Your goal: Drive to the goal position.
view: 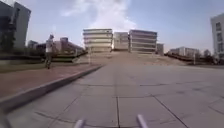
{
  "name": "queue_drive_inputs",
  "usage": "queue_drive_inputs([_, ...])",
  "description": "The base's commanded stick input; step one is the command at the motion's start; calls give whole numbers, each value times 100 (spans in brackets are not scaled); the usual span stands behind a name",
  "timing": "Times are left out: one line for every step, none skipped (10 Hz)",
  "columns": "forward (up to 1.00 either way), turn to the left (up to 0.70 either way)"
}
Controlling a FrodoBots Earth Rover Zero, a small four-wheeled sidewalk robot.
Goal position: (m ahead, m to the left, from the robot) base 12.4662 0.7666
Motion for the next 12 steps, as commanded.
queue_drive_inputs([70,0])
queue_drive_inputs([70,0])
queue_drive_inputs([70,0])
queue_drive_inputs([70,0])
queue_drive_inputs([70,0])
queue_drive_inputs([70,0])
queue_drive_inputs([70,0])
queue_drive_inputs([70,0])
queue_drive_inputs([70,0])
queue_drive_inputs([70,0])
queue_drive_inputs([70,0])
queue_drive_inputs([70,0])
